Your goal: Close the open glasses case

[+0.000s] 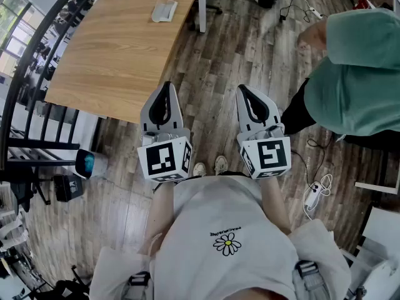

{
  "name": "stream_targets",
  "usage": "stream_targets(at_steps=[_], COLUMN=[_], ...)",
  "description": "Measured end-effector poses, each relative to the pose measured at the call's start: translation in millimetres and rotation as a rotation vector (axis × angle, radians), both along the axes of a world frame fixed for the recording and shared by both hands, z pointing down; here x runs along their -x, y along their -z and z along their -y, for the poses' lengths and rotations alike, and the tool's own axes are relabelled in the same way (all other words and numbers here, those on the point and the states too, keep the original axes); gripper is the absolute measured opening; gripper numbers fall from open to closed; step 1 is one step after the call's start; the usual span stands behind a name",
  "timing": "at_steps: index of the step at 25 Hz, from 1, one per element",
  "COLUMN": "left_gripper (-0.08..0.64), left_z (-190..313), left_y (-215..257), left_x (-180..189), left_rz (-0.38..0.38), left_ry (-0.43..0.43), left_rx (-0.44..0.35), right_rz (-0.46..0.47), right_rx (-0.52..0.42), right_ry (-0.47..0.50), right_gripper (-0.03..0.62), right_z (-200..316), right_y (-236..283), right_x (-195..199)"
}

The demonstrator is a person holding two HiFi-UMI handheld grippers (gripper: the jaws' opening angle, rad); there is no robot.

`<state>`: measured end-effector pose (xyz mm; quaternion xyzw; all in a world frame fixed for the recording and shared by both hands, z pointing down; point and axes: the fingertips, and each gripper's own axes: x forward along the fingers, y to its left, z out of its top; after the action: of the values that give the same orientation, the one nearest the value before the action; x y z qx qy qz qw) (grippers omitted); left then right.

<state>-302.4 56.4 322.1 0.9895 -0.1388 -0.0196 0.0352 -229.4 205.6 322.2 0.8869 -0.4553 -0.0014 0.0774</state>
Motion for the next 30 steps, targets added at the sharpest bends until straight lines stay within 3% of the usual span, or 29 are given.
stream_targets(at_steps=[17, 22, 30], left_gripper=[0.015, 0.015, 0.015], left_z=[-0.2, 6.6, 29.6], left_y=[-14.0, -16.8, -14.0], left_x=[-34.2, -45.6, -95.9], left_rz=[0.007, -0.008, -0.054], left_ry=[0.053, 0.096, 0.091], left_rx=[0.074, 0.090, 0.081], right_rz=[0.147, 0.144, 0.074], right_rx=[-0.060, -0.021, -0.065], right_ry=[0.088, 0.130, 0.155], right_gripper=[0.011, 0.011, 0.011], right_z=[-9.0, -3.5, 15.6], right_y=[-25.7, -40.9, -30.5], right_x=[-28.8, -42.8, -91.4])
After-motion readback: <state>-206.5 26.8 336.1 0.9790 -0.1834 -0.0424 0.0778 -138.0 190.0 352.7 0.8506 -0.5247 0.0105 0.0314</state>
